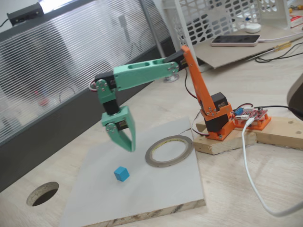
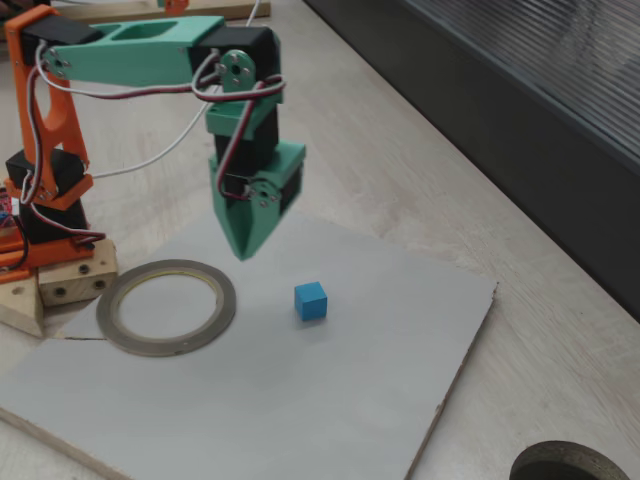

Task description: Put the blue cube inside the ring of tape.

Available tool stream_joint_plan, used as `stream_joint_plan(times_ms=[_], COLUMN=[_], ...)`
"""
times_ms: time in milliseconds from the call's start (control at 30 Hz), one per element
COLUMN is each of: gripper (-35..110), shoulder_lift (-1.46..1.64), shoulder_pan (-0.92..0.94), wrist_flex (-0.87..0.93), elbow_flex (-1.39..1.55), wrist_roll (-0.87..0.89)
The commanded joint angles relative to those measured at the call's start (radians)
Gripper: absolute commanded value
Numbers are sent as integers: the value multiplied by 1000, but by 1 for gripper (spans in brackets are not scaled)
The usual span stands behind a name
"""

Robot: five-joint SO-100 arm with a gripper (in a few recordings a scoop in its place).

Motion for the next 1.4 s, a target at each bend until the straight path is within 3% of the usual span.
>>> stream_joint_plan(times_ms=[0, 467, 1367], gripper=[2, 2, 2], shoulder_lift=[-87, -350, -373], shoulder_pan=[-15, -15, -17], wrist_flex=[11, 11, 6], elbow_flex=[-155, -419, -417], wrist_roll=[8, 8, 12])
